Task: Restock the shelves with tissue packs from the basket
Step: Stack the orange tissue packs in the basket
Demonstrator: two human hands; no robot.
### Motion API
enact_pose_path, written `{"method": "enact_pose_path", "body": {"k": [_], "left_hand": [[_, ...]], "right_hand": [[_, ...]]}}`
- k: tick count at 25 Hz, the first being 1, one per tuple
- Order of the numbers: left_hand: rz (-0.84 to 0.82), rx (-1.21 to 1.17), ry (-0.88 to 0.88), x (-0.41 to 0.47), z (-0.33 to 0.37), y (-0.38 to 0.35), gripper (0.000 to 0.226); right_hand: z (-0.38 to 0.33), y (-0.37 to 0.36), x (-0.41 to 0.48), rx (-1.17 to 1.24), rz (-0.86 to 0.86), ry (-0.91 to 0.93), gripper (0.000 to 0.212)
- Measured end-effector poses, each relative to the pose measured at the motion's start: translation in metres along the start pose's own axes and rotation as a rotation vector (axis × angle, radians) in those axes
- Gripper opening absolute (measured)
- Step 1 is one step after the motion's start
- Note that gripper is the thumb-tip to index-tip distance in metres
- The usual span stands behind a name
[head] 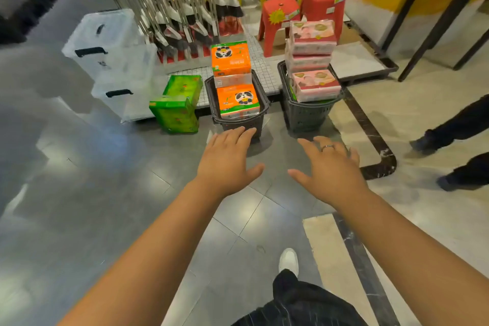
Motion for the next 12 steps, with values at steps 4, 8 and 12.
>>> {"method": "enact_pose_path", "body": {"k": [4, 8, 12], "left_hand": [[0.023, -0.047, 0.126, 0.077, -0.057, 0.008, 0.081], [0.038, -0.062, 0.186, 0.141, -0.112, 0.012, 0.080], [0.017, -0.099, 0.200, 0.232, -0.183, 0.000, 0.081]], "right_hand": [[-0.023, 0.025, 0.113, -0.018, -0.039, 0.103, 0.076], [-0.045, 0.033, 0.205, -0.027, -0.090, 0.160, 0.075], [-0.071, 0.028, 0.315, 0.002, -0.125, 0.148, 0.075]]}}
Point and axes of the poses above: each hand's wrist, its own x-axis towards the middle knuckle, its own y-axis out of the back of the hand, z = x × y, the point moved 8 cm from there along x, towards the middle knuckle, and after that the axes turned 5 degrees about -z, right-handed, at the moved point
